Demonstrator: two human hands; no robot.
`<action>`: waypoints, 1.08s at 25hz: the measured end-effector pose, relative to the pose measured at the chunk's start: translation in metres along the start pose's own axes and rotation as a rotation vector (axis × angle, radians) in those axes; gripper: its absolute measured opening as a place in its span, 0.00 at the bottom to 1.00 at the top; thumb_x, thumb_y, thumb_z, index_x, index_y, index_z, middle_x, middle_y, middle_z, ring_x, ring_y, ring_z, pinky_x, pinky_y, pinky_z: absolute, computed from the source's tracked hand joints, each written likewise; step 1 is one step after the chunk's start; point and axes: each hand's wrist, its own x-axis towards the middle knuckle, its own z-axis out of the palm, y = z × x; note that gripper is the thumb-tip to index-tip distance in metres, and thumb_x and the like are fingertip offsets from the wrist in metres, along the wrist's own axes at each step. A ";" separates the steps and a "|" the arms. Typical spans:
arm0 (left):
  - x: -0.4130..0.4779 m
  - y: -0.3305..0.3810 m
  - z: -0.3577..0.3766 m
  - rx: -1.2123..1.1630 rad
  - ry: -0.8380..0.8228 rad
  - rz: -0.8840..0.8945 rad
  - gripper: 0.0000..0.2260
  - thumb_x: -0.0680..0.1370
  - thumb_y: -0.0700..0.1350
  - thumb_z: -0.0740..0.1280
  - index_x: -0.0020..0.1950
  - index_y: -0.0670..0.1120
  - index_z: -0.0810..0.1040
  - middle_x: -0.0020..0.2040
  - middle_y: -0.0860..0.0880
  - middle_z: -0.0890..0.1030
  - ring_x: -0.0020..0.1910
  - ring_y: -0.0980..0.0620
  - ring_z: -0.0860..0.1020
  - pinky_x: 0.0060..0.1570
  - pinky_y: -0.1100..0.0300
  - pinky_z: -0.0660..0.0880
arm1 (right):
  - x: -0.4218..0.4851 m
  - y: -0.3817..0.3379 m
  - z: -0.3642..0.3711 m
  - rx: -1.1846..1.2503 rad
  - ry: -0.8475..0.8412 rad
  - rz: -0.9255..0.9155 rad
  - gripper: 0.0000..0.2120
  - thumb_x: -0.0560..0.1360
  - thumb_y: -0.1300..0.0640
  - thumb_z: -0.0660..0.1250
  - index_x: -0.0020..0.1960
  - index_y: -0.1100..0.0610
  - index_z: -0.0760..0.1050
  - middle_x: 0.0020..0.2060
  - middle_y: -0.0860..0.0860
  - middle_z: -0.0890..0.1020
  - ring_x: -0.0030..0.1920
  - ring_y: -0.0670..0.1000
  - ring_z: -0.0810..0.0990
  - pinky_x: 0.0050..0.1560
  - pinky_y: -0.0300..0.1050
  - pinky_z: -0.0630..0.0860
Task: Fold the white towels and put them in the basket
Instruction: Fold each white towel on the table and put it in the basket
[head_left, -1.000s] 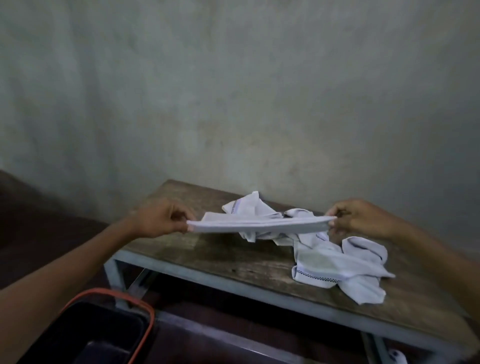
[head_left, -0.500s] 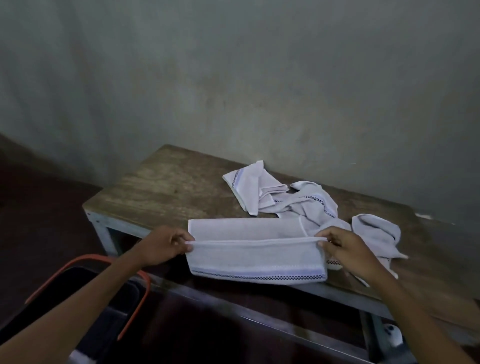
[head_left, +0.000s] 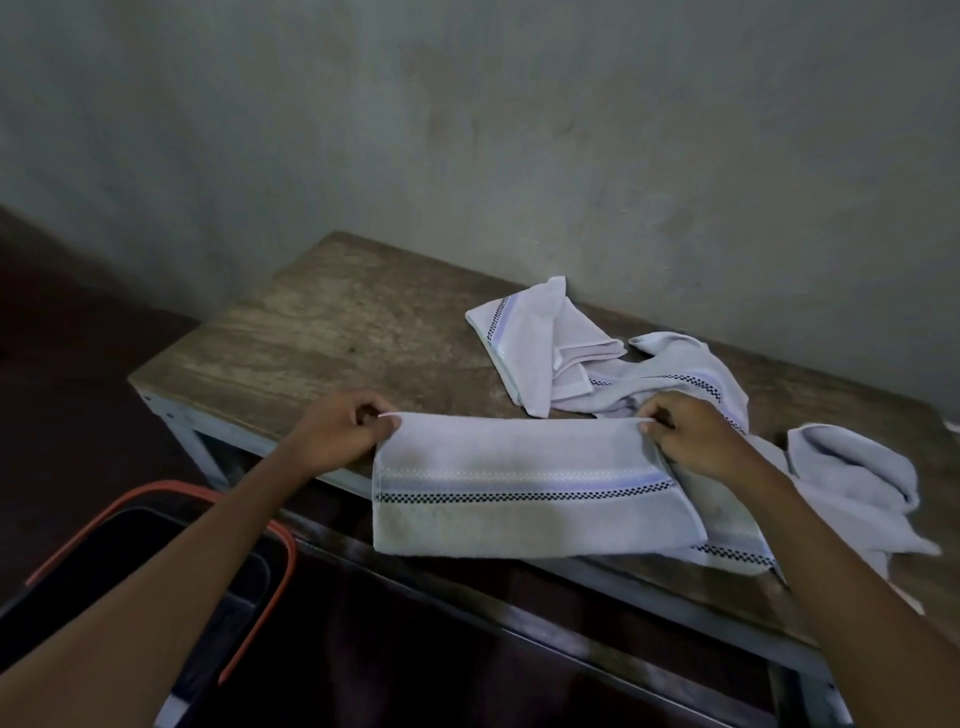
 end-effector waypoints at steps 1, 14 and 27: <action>0.002 0.001 0.002 -0.029 0.004 -0.014 0.04 0.76 0.44 0.68 0.45 0.46 0.81 0.42 0.46 0.83 0.39 0.51 0.80 0.37 0.62 0.73 | 0.000 0.000 0.001 -0.014 -0.012 -0.002 0.06 0.75 0.62 0.65 0.41 0.54 0.75 0.38 0.49 0.78 0.39 0.45 0.74 0.38 0.35 0.67; -0.001 0.015 -0.013 0.209 -0.042 0.129 0.06 0.77 0.43 0.67 0.51 0.44 0.82 0.44 0.51 0.81 0.44 0.53 0.78 0.42 0.62 0.69 | -0.025 -0.019 -0.028 -0.059 -0.020 -0.072 0.12 0.74 0.67 0.65 0.57 0.60 0.77 0.50 0.51 0.78 0.52 0.50 0.76 0.47 0.35 0.65; -0.033 0.190 -0.214 0.172 0.129 0.493 0.05 0.71 0.40 0.74 0.43 0.49 0.84 0.37 0.56 0.83 0.34 0.67 0.77 0.39 0.74 0.72 | -0.070 -0.148 -0.250 -0.206 0.237 -0.273 0.03 0.71 0.66 0.69 0.42 0.60 0.80 0.29 0.50 0.80 0.26 0.37 0.76 0.31 0.31 0.69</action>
